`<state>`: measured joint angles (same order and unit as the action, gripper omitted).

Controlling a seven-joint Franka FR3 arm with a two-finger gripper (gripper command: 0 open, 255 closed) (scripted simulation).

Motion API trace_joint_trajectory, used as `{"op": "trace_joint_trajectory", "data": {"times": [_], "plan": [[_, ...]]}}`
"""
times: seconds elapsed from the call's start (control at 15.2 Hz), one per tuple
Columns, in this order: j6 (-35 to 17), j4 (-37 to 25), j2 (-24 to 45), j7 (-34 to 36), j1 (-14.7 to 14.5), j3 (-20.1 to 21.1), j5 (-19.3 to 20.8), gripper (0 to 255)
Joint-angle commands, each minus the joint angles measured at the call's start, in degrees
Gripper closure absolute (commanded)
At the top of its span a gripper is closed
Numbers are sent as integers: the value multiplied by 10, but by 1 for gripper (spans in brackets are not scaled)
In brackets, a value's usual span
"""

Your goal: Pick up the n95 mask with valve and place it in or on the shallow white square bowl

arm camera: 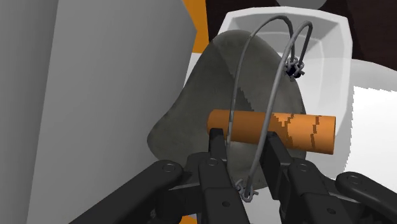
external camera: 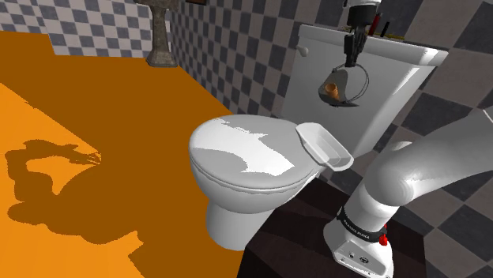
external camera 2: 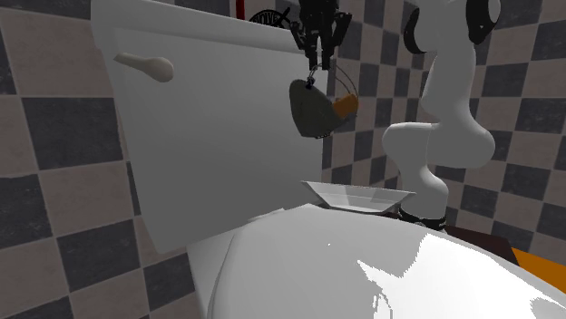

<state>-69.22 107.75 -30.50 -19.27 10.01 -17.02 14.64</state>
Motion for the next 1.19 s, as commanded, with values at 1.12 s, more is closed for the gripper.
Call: {"op": "trace_joint_trajectory", "data": {"times": [1.12], "plan": [[-136, 188, -52, 26, 8, -13, 13, 255]]}}
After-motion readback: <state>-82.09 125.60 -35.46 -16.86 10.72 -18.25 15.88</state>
